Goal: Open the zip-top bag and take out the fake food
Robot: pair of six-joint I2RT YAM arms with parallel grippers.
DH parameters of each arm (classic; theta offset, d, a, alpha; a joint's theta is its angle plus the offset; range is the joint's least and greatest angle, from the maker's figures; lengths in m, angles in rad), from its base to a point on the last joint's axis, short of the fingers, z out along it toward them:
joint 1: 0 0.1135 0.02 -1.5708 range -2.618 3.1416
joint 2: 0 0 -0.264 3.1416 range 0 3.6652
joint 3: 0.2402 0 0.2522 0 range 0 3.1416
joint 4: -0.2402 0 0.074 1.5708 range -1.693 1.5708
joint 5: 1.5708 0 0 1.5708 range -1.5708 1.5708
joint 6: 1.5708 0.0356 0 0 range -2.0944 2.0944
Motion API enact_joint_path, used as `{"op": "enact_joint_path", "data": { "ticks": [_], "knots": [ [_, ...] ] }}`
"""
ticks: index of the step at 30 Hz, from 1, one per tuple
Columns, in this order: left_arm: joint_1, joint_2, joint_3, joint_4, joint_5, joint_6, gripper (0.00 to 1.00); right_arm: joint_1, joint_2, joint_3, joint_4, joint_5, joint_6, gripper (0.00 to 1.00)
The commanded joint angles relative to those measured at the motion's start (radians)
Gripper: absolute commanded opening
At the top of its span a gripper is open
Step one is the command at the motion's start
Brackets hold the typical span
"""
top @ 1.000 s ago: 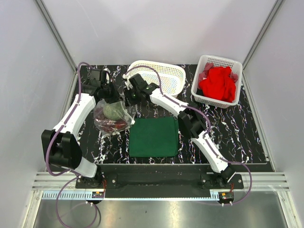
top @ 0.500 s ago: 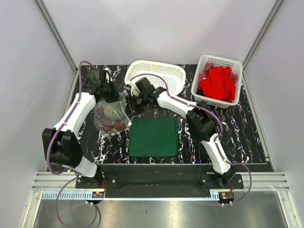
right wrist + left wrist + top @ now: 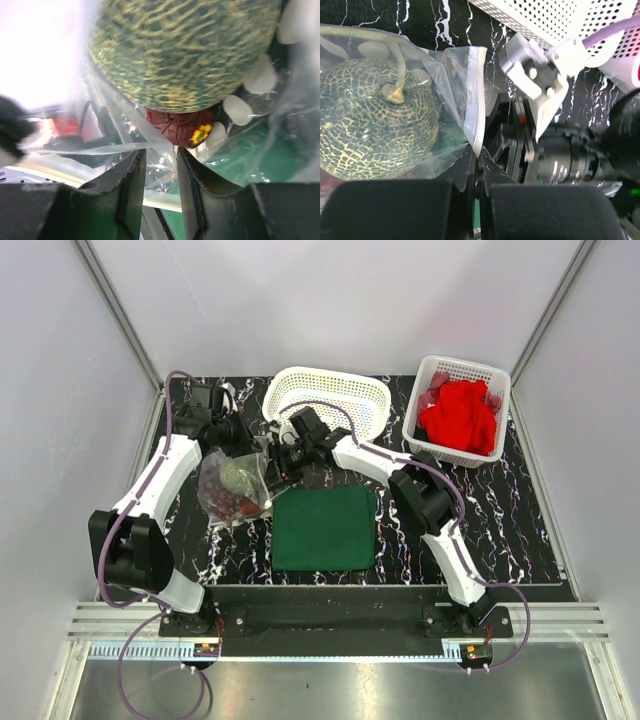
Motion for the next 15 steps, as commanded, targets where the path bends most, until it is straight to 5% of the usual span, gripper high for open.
{"op": "enact_joint_path", "data": {
  "ticks": [1,15],
  "knots": [
    [0.002,-0.077,0.062,-0.010,0.013,0.001,0.00,-0.042,-0.016,-0.022,0.036,-0.047,0.014,0.38],
    [-0.009,-0.049,0.117,-0.009,0.028,-0.059,0.00,0.006,0.040,0.071,-0.001,-0.089,-0.001,0.35]
  ]
}}
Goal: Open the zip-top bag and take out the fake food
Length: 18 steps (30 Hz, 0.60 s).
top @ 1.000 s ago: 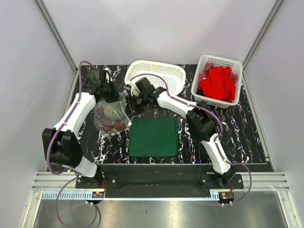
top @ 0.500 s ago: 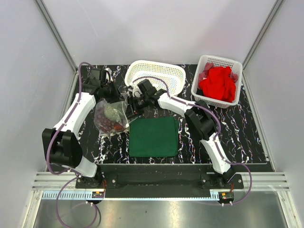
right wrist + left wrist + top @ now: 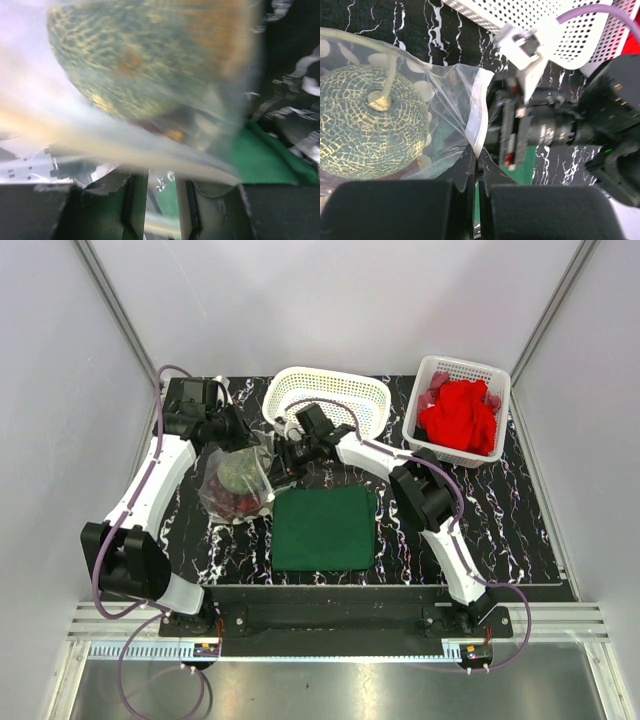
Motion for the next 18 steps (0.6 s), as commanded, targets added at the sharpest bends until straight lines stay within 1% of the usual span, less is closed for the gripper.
{"op": "enact_joint_path", "data": {
  "ticks": [1,5,9,12,13,18],
  "knots": [
    [-0.010,0.009,0.062,0.051,0.034,-0.047,0.00,0.063,0.027,0.066,0.012,-0.038,0.009,0.35],
    [-0.021,0.024,0.071,0.060,0.017,-0.059,0.00,0.090,0.025,0.046,0.051,-0.056,0.038,0.38],
    [-0.027,0.042,0.077,0.074,0.011,-0.074,0.00,0.090,0.019,-0.016,0.131,-0.076,0.074,0.54],
    [-0.039,0.056,0.086,0.082,0.001,-0.079,0.00,0.095,0.027,-0.034,0.133,-0.078,0.077,0.57],
    [-0.045,0.056,0.088,0.082,-0.006,-0.082,0.00,0.099,0.033,-0.033,0.134,-0.069,0.078,0.61],
    [-0.065,0.049,0.053,0.103,-0.022,-0.099,0.00,0.099,0.105,0.015,0.133,-0.007,0.127,0.61]
  ]
}}
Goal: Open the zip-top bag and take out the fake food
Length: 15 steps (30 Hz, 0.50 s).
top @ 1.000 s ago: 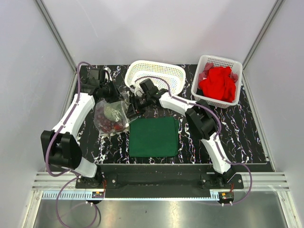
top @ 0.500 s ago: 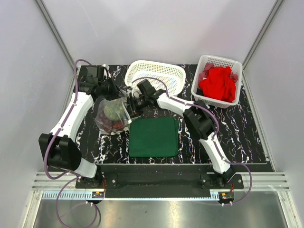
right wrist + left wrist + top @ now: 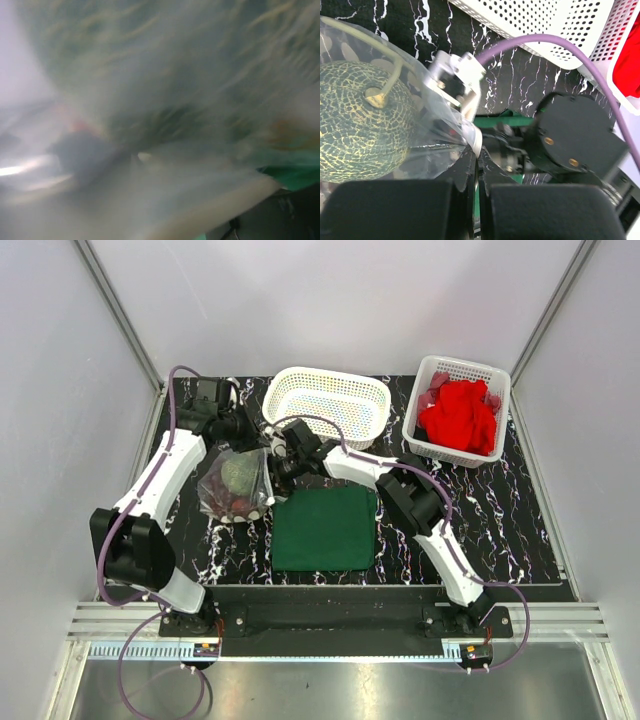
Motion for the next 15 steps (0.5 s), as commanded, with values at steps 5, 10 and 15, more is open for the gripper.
{"op": "enact_joint_path", "data": {
  "ticks": [5,10,15],
  "knots": [
    [-0.030,-0.048,-0.010,0.101,-0.033,-0.020,0.00,0.011,0.115,0.098,0.090,0.021,0.133,0.60],
    [-0.029,-0.149,-0.035,0.062,-0.143,0.049,0.40,0.001,0.117,0.102,0.103,0.004,0.152,0.61],
    [-0.018,-0.296,-0.109,-0.034,-0.304,0.095,0.54,-0.009,0.115,0.088,0.101,-0.022,0.150,0.62]
  ]
}}
